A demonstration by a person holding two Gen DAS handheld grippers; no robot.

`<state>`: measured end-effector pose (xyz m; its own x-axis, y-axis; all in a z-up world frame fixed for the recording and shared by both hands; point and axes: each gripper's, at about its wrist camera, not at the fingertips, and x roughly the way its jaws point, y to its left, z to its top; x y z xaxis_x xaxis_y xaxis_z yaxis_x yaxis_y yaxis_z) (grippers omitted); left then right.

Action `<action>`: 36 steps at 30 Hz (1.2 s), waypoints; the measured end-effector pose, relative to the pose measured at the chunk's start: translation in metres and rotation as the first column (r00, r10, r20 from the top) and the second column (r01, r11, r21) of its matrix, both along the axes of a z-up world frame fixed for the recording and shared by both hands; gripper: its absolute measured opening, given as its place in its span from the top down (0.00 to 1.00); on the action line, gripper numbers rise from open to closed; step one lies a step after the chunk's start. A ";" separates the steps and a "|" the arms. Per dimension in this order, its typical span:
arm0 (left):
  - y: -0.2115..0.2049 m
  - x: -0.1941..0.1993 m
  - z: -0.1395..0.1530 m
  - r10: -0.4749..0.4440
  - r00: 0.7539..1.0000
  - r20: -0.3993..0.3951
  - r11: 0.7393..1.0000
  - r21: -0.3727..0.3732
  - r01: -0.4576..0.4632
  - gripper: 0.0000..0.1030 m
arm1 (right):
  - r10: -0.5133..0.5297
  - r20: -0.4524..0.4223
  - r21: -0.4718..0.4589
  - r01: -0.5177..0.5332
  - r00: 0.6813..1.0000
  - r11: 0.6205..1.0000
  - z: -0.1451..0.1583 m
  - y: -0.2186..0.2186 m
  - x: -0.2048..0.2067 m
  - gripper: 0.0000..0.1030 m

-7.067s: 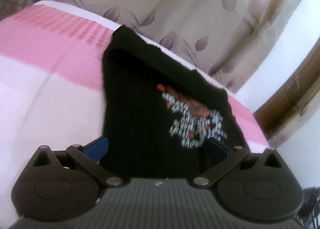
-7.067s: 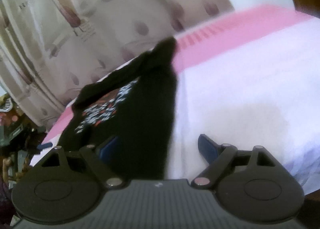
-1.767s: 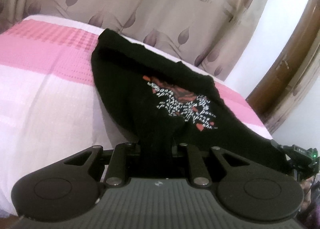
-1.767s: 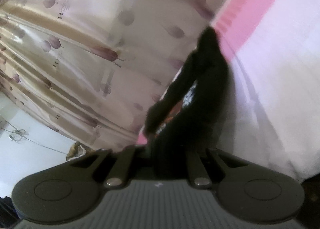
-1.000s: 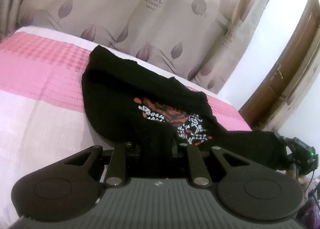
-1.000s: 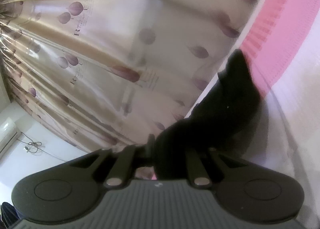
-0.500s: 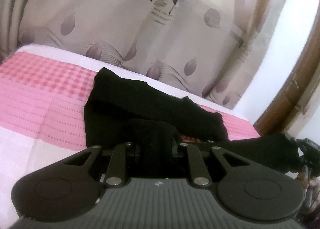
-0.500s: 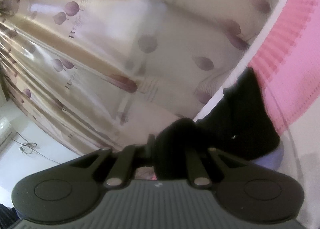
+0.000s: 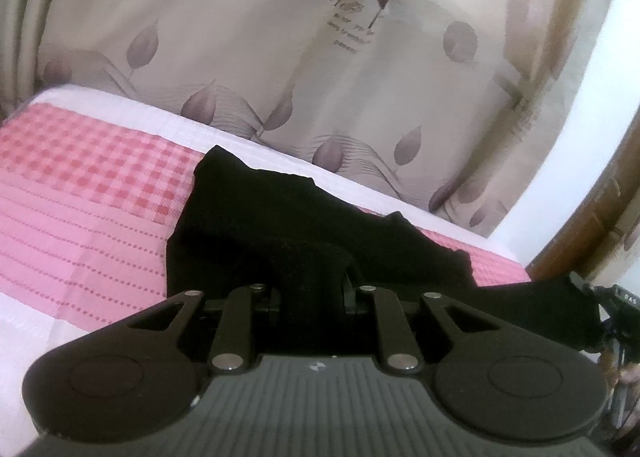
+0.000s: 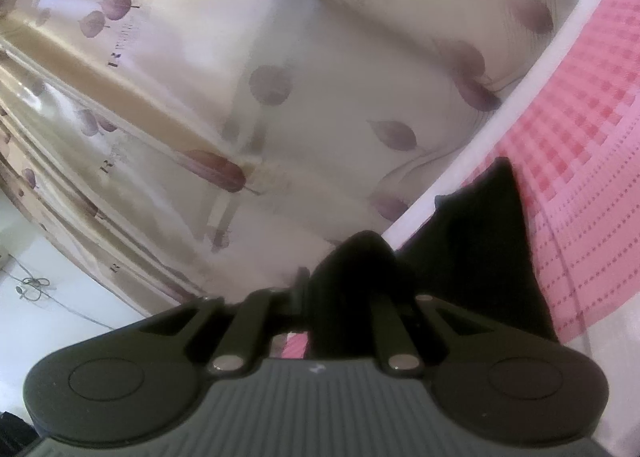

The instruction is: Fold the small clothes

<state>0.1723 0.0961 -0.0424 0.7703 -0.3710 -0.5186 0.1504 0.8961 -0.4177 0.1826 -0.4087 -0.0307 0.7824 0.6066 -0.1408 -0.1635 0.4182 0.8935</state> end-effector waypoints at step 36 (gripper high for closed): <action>0.003 0.157 -0.048 0.063 0.995 -0.079 0.990 -0.125 -0.073 0.47 | -0.078 -0.208 0.225 0.126 0.975 0.966 -0.110 -0.024 0.130 0.87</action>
